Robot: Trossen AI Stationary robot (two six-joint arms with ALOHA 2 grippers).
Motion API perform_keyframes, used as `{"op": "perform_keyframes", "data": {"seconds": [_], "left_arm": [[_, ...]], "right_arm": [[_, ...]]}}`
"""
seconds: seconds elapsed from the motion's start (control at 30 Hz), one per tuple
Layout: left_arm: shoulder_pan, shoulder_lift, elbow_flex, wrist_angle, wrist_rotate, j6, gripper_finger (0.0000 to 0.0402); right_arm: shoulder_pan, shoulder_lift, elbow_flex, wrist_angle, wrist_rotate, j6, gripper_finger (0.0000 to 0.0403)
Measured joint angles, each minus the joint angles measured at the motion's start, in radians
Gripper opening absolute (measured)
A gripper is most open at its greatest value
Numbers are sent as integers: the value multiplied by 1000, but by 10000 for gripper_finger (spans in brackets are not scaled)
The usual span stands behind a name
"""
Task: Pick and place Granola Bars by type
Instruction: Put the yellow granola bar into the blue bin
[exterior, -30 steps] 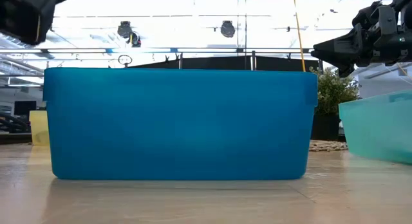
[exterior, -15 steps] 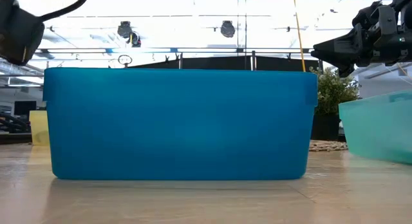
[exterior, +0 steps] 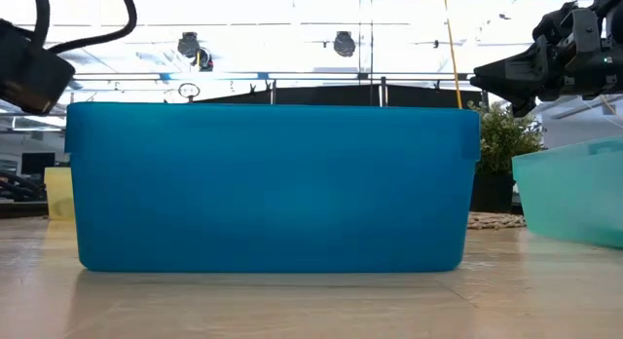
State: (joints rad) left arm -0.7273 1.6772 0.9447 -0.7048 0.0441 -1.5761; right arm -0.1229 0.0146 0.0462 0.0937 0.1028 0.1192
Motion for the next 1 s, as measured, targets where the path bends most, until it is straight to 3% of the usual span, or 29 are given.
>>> {"op": "perform_keyframes", "data": {"seconds": [1.0], "left_arm": [[148, 1, 0, -361, -98, 89, 179]], "right_arm": [[0, 0, 0, 0, 0, 0, 100]]}}
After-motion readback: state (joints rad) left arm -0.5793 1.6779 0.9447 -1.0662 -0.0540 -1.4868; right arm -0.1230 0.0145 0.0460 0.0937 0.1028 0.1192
